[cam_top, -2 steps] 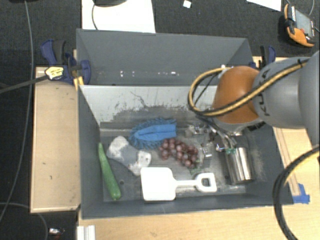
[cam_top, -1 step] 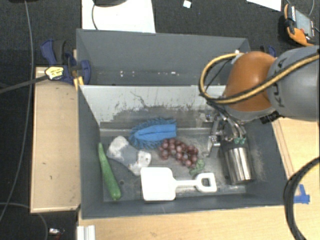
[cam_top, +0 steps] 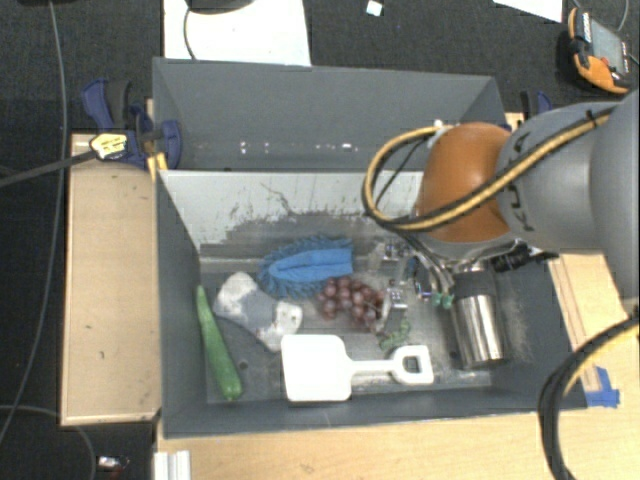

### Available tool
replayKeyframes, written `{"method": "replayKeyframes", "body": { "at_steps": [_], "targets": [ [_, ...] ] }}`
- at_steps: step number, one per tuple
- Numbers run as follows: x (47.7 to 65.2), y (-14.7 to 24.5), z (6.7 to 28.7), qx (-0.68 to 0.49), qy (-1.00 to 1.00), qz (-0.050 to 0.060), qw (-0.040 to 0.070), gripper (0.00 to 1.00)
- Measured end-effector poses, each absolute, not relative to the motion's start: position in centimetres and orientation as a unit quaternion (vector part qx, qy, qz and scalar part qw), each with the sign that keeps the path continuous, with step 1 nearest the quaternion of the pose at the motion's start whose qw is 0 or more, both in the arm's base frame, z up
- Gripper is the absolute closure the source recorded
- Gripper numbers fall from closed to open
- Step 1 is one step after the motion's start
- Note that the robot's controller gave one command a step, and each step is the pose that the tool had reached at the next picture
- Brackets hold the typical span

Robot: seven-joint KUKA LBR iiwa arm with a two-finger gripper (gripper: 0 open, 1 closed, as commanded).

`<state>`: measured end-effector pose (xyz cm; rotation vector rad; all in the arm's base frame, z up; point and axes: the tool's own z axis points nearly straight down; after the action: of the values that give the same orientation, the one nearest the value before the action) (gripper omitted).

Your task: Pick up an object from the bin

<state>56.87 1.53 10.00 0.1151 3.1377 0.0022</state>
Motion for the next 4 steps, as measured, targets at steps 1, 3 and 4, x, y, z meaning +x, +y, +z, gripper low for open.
{"method": "replayKeyframes", "body": {
  "at_steps": [1,3,4],
  "targets": [
    [57.0,2.8,7.1,0.038,0.999,-0.002,0.008,0.0],
    [57.0,4.0,7.1,0.116,0.993,0.001,0.007,1.0],
    [57.0,4.0,7.3,0.116,0.993,0.001,0.008,1.0]
  ]
}}
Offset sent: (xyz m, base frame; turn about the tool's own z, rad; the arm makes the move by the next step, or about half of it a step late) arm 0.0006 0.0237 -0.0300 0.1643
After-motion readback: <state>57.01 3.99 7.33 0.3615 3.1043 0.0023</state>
